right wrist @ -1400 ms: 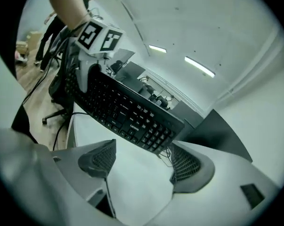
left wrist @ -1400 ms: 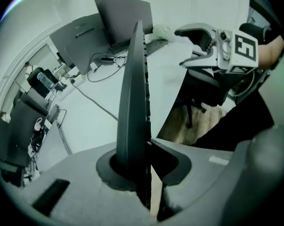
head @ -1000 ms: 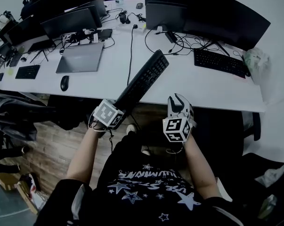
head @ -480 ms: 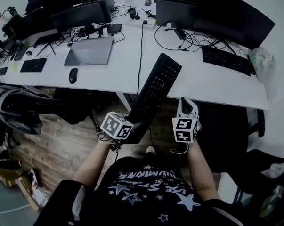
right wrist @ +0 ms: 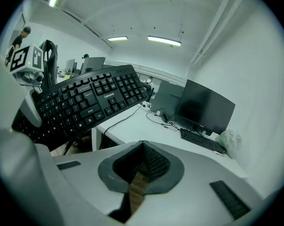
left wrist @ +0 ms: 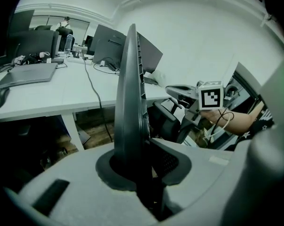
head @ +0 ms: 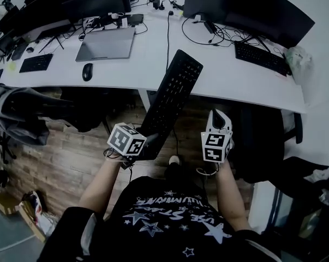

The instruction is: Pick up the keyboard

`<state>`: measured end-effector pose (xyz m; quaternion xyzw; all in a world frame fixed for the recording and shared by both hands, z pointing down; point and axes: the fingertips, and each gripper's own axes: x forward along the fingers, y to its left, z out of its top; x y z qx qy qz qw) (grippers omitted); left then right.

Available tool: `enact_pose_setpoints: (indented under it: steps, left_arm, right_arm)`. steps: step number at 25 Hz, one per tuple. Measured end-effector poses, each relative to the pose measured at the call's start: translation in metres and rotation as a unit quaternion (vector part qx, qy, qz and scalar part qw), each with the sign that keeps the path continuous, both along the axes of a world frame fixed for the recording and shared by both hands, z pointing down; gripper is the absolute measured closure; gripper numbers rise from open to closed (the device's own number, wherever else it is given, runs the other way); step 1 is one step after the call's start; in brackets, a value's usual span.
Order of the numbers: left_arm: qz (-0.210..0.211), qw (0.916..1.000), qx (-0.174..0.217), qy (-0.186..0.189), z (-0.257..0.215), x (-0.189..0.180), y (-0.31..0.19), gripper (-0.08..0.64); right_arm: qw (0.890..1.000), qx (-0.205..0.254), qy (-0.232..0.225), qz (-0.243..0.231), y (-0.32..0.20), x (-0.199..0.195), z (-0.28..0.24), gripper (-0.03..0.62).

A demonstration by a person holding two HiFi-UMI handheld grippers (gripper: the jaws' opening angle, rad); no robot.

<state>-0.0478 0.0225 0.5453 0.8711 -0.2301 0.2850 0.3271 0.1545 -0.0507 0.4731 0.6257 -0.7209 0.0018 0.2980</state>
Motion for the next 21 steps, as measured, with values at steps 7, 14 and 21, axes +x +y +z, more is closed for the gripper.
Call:
enact_pose_setpoints:
  steps: [7,14,21]
  left_arm:
    - [0.006,0.9994,0.003,0.034,-0.008,-0.01,0.034,0.471]
    - [0.019,0.9988,-0.003,0.044,0.0,-0.016,0.073,0.471]
    - [0.038,0.9977,0.023,0.052,-0.011,-0.025,0.106,0.471]
  right_arm:
    - [1.0,0.002,-0.009,0.008,0.033,-0.015,-0.002,0.586]
    - [1.0,-0.001,-0.01,0.011,0.077,-0.036,-0.001,0.586]
    - [1.0,-0.003,-0.015,0.014,0.121,-0.051,0.005,0.586]
